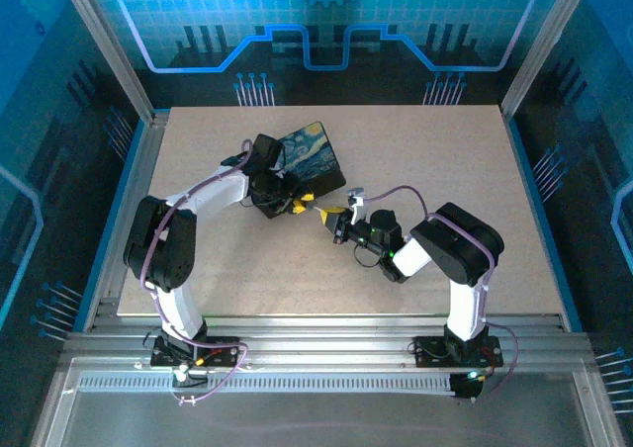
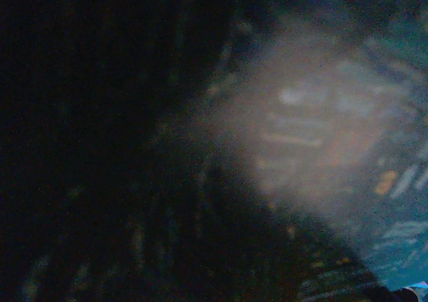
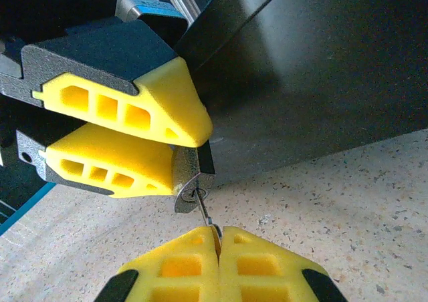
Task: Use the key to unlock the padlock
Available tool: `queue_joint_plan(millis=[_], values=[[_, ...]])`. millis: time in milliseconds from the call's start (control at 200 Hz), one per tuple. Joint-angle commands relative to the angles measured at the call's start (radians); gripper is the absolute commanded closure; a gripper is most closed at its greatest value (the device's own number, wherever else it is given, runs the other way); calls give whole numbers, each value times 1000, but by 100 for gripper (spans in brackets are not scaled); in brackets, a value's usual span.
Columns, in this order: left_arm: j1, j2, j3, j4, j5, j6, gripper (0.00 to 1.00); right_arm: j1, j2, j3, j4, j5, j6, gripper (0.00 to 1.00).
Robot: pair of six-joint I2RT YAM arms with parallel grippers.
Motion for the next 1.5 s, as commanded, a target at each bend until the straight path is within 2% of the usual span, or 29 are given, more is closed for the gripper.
queue_joint_plan(millis=[0,320,480,675,955,1121,1341,1496], values=[[15,-13,-28,-30,76,-55,100,20,-2,5,53,30,-34,100],[14,-15,-38,-13,90,-72,100,34,19,55,45,57,-26,100],[14,-17,-60,9,88,-98,100,55,32,73,45,128,-6,100],[13,-18,-79,22,59,-101,100,66,88,76,64,196,103,100],[14,-41,-119,59,13,-109,96,61,157,101,77,192,216,100],[14,-83,-98,-20,-63,-60,89,63,175,114,91,232,268,100],[12,-101,-156,12,-87,-59,77,69,206,148,90,236,290,100],[14,-108,-150,6,-131,-47,62,69,207,160,91,243,297,100]])
